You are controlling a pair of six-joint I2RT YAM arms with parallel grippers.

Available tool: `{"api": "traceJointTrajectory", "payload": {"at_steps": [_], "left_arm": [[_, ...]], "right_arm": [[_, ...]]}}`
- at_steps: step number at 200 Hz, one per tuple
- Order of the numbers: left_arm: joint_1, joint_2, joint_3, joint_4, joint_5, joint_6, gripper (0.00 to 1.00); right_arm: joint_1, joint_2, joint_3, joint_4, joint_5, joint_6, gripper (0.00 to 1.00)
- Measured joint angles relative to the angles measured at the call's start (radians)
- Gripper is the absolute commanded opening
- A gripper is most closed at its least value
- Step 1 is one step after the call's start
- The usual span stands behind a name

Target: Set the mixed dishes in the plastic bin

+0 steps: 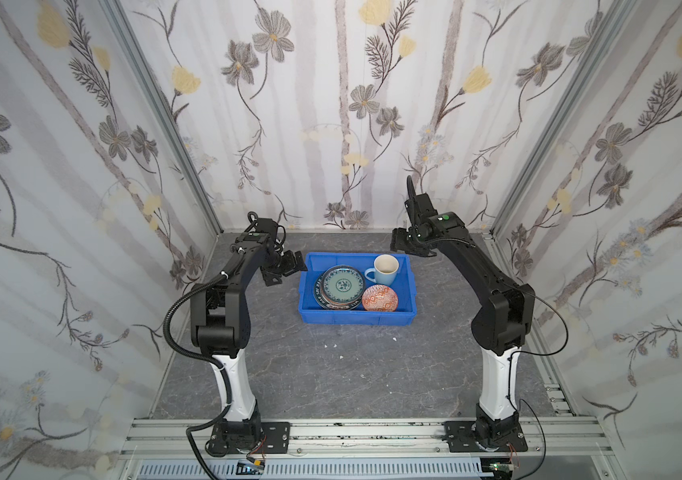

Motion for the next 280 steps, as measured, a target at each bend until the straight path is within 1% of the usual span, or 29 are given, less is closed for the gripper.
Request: {"api": "traceJointTrajectory", "payload": {"at_steps": [8,31,49,67,99,127,186,208,226,250,265,280], "left_arm": [[0.001,-0.029,-0.011,0.008,-0.010,-0.002,1.00],[0.003,-0.112,-0.047,0.028,-0.052,-0.012,1.00],[0.003,-0.187,-0.094,0.042,-0.100,-0.021,1.00],[0.003,-0.283,-0.164,0.058,-0.151,-0.029,1.00],[0.011,-0.489,-0.367,0.123,-0.257,-0.026,1.00],[0.033,-0.662,-0.552,0.212,-0.312,-0.006,1.00],[0.051,-1.063,-0.965,0.470,-0.422,0.061,1.00],[0.051,-1.176,-1.098,0.572,-0.461,0.084,1.00],[0.051,-1.214,-1.177,0.650,-0.483,0.097,1.00],[0.051,-1.204,-1.237,0.764,-0.500,0.139,1.00],[0.051,-1.155,-1.256,0.846,-0.512,0.163,1.00],[0.053,-1.078,-1.267,0.930,-0.517,0.187,1.00]], "right_arm": [[0.000,-0.032,-0.028,0.014,0.000,-0.027,1.00],[0.000,-0.129,-0.135,0.070,-0.002,-0.045,1.00],[-0.005,-0.232,-0.279,0.129,-0.002,-0.063,1.00],[-0.021,-0.362,-0.466,0.189,-0.003,-0.065,1.00],[-0.068,-0.623,-0.809,0.315,-0.004,-0.042,1.00],[-0.103,-0.808,-1.026,0.397,0.024,-0.026,1.00],[-0.113,-1.104,-1.306,0.483,0.060,-0.019,1.00],[-0.113,-1.202,-1.402,0.498,0.073,-0.018,1.00],[-0.113,-1.289,-1.476,0.521,0.084,-0.036,1.00],[-0.113,-1.436,-1.592,0.597,0.097,-0.078,1.00],[-0.113,-1.552,-1.669,0.665,0.116,-0.113,1.00],[-0.114,-1.659,-1.741,0.750,0.154,-0.144,1.00]]}}
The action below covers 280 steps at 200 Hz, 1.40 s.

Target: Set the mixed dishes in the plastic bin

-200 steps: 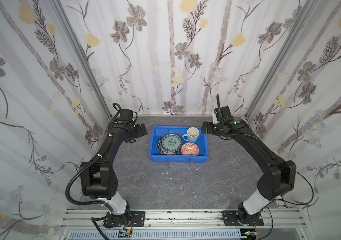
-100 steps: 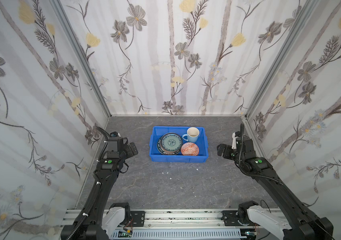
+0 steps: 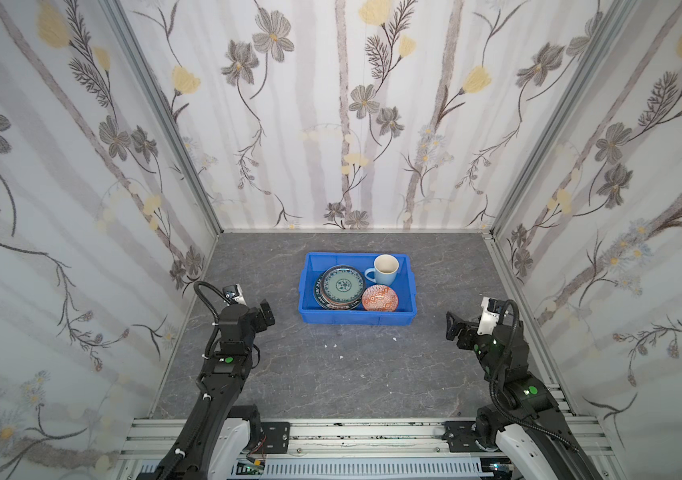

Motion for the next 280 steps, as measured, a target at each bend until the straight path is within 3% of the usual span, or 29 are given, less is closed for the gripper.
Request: {"api": "traceJointTrajectory", "payload": {"at_steps": [22,44,108,138,176,220,280], "left_arm": [[0.001,0.129,-0.008,0.122,-0.001,0.027,1.00],[0.002,0.262,-0.010,0.243,-0.001,0.041,1.00],[0.004,0.530,-0.014,0.554,0.010,0.072,1.00],[0.006,0.677,-0.003,0.690,0.023,0.085,1.00],[0.012,0.698,-0.011,0.771,0.036,0.090,1.00],[0.019,0.698,-0.011,0.794,0.047,0.090,1.00],[0.019,0.699,-0.010,0.794,0.054,0.090,1.00]], "right_arm": [[-0.003,-0.099,-0.100,0.138,0.055,-0.049,1.00],[-0.022,-0.072,-0.134,0.240,0.097,-0.075,1.00],[-0.107,0.345,-0.114,0.565,0.128,-0.159,1.00],[-0.192,0.553,-0.084,0.742,0.060,-0.186,1.00],[-0.249,0.772,-0.060,0.946,-0.035,-0.210,1.00],[-0.267,0.927,-0.042,1.150,-0.083,-0.235,1.00],[-0.267,0.968,-0.073,1.283,-0.143,-0.259,1.00]]}}
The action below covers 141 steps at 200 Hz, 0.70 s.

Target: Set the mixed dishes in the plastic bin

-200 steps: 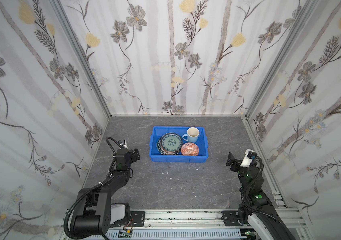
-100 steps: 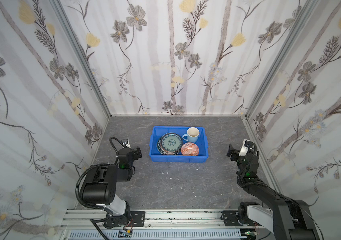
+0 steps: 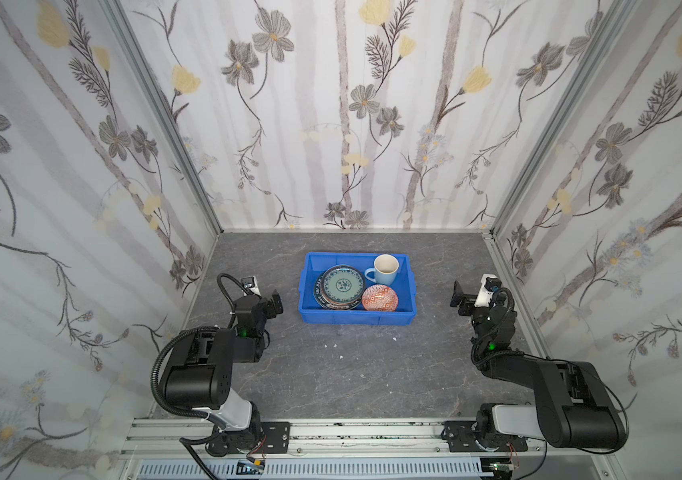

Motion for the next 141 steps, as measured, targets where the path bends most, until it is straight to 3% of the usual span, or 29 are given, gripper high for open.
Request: {"api": "traceJointTrajectory", "payload": {"at_steps": [25,88,141], "left_arm": [[0.003,0.000,0.001,0.000,0.007,0.000,1.00],[0.028,0.001,0.019,-0.016,0.154,0.019,1.00],[0.020,0.002,0.019,-0.016,0.149,0.021,1.00]], "right_arm": [[0.000,0.005,-0.005,0.032,-0.015,-0.003,1.00],[0.000,0.002,-0.021,0.063,-0.019,-0.006,1.00],[0.001,0.003,-0.023,0.074,-0.023,-0.014,1.00]]}}
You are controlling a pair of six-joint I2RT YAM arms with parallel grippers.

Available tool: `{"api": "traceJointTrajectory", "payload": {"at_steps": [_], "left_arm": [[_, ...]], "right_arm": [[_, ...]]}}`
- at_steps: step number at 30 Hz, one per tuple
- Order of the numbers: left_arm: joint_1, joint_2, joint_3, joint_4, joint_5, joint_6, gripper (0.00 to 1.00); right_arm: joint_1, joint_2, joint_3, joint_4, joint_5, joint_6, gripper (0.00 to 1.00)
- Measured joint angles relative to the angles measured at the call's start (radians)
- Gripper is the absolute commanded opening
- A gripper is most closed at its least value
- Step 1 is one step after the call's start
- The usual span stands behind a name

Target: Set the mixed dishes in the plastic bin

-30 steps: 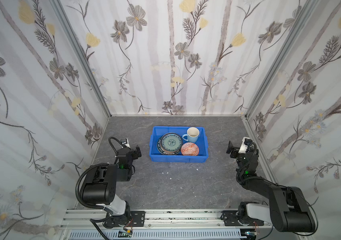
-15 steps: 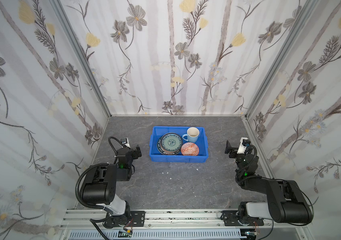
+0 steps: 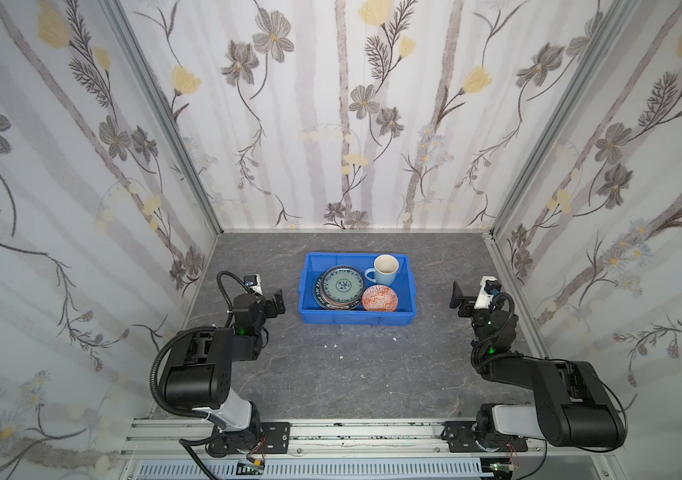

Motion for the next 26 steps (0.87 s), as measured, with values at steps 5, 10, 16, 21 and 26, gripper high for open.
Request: {"api": "traceJointTrajectory", "payload": {"at_steps": [5,10,16,21,26], "left_arm": [[-0.040,0.000,-0.005,0.000,-0.085,0.005,1.00],[-0.051,0.000,-0.009,0.002,-0.137,0.011,1.00],[-0.072,0.000,-0.028,0.032,-0.180,0.021,1.00],[-0.076,0.001,-0.029,0.044,-0.191,0.025,1.00],[-0.076,0.001,-0.029,0.045,-0.195,0.025,1.00]], "right_arm": [[0.000,0.000,0.000,0.000,0.000,-0.001,1.00],[0.000,0.000,-0.001,0.000,0.000,-0.005,1.00],[0.000,0.000,-0.001,0.000,0.000,-0.007,1.00],[0.000,0.011,0.003,0.003,-0.003,-0.008,1.00],[-0.001,0.011,0.002,0.007,-0.010,-0.008,1.00]]}}
